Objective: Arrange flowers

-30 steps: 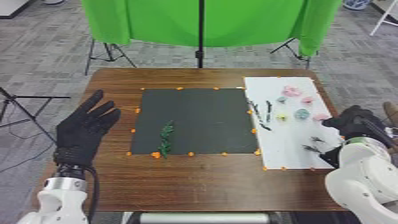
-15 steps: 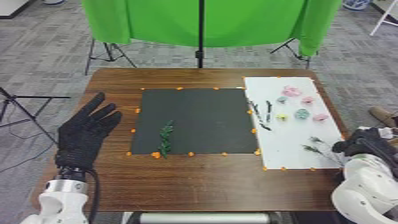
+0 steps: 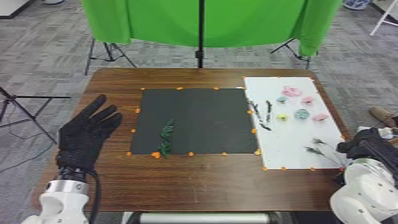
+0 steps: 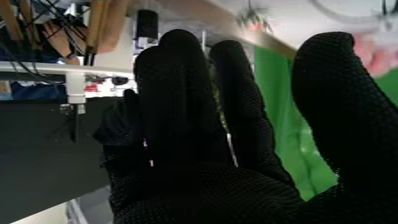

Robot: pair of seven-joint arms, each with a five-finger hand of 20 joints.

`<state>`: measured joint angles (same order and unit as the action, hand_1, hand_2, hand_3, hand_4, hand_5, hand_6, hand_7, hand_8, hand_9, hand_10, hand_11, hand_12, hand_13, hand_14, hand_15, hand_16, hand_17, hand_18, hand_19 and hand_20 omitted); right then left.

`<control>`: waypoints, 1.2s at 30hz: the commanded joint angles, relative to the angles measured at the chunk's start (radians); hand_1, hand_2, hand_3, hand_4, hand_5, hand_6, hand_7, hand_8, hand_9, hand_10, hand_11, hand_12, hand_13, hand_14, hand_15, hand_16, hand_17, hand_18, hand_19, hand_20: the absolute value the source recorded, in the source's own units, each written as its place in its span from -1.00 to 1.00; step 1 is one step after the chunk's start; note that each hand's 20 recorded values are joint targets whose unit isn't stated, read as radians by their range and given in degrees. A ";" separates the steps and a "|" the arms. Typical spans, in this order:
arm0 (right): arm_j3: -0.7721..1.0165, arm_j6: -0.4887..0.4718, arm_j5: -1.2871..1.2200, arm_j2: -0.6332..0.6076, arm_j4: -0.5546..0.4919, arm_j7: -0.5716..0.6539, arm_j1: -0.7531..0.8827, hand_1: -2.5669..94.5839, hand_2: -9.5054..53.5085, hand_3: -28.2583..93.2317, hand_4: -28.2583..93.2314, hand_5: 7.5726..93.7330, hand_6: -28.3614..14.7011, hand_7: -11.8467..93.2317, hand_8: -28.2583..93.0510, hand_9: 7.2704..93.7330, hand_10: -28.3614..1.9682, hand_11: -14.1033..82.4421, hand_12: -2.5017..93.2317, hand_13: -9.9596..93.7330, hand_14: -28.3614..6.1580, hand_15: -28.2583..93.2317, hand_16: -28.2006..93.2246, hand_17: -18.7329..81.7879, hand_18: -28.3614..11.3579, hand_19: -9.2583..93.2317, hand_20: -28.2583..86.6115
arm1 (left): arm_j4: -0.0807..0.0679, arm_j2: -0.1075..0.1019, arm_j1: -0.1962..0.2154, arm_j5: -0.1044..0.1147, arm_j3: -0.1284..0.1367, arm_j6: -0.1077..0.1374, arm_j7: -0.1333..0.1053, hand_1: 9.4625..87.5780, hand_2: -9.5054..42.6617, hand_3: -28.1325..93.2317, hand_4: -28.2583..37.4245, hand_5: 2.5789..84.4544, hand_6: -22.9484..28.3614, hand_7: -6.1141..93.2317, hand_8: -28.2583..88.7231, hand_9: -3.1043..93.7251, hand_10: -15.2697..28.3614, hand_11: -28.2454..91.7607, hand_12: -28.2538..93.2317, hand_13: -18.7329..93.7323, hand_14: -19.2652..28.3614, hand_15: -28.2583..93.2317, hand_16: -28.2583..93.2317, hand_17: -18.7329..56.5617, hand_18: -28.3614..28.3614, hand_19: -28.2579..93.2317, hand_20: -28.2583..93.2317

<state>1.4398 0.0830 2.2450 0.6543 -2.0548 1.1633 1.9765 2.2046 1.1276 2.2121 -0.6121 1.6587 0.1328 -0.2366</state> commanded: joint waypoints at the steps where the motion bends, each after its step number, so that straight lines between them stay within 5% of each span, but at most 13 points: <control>1: -0.006 -0.073 -0.011 0.020 -0.038 -0.035 -0.018 -0.26 -0.93 0.79 -0.99 0.24 0.12 -0.50 -0.73 0.24 -0.52 0.26 -0.61 0.25 -0.41 0.79 -0.38 -0.14 -0.88 1.00 0.45 | -0.006 0.007 0.013 -0.003 0.003 -0.005 0.005 -0.59 -0.35 0.77 -0.78 -0.10 0.27 -0.61 -0.68 -0.16 0.65 -0.11 -0.35 -0.18 0.96 0.35 -0.67 -0.73 0.99 0.42 -0.47; 8: -0.080 -0.214 -0.022 0.022 0.010 0.002 -0.088 -0.19 -0.99 0.77 -0.97 0.32 0.13 -0.50 -0.73 0.30 -0.47 0.24 -0.60 0.30 -0.39 0.78 -0.37 -0.11 -0.92 1.00 0.45 | -0.008 0.006 -0.001 -0.003 0.005 -0.004 0.011 -0.59 -0.35 0.77 -0.78 -0.09 0.27 -0.61 -0.68 -0.17 0.65 -0.11 -0.35 -0.18 0.96 0.35 -0.67 -0.73 0.99 0.42 -0.47; 14: -0.123 -0.218 0.028 0.011 0.028 -0.011 -0.106 0.03 -1.00 0.64 -1.00 0.67 0.17 -0.47 -0.53 0.56 -0.18 0.23 -0.53 0.46 -0.24 0.75 -0.31 0.00 -0.90 1.00 0.50 | -0.005 0.004 0.007 -0.001 0.009 -0.001 0.005 -0.59 -0.35 0.77 -0.78 -0.09 0.27 -0.61 -0.68 -0.17 0.65 -0.11 -0.35 -0.18 0.96 0.35 -0.67 -0.73 0.99 0.42 -0.47; 17: -0.141 -0.204 0.035 0.010 0.034 -0.016 -0.122 0.14 -1.00 0.59 -1.00 0.83 0.25 -0.42 -0.48 0.72 0.01 0.22 -0.46 0.55 -0.11 0.74 -0.29 0.09 -0.86 1.00 0.53 | -0.004 0.000 0.008 0.001 0.009 0.000 0.004 -0.59 -0.35 0.78 -0.77 -0.09 0.28 -0.61 -0.68 -0.17 0.65 -0.11 -0.35 -0.18 0.97 0.35 -0.67 -0.73 0.99 0.42 -0.47; 28: -0.168 -0.042 0.149 -0.006 -0.037 -0.036 -0.162 0.16 -1.00 0.64 -1.00 0.89 0.27 -0.37 -0.44 0.81 0.03 0.29 -0.47 0.63 -0.05 0.75 -0.26 0.16 -0.85 1.00 0.61 | 0.003 -0.003 0.013 0.003 0.016 0.005 -0.001 -0.57 -0.35 0.78 -0.74 -0.09 0.28 -0.61 -0.68 -0.16 0.65 -0.11 -0.35 -0.18 0.96 0.35 -0.67 -0.73 0.99 0.42 -0.47; 36: -0.307 -0.047 0.112 0.091 -0.124 -0.151 -0.383 0.15 -1.00 0.66 -1.00 0.92 0.24 -0.39 -0.42 0.83 0.05 0.32 -0.48 0.65 -0.06 0.76 -0.25 0.19 -0.86 1.00 0.65 | 0.015 -0.003 0.030 0.002 0.037 0.013 -0.003 -0.57 -0.35 0.78 -0.74 -0.08 0.28 -0.61 -0.68 -0.17 0.64 -0.11 -0.35 -0.18 0.96 0.35 -0.67 -0.73 0.99 0.42 -0.47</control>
<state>1.2569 0.0447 2.3767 0.6610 -2.1122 1.1182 1.8024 2.2072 1.1247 2.2126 -0.6115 1.6788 0.1333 -0.2381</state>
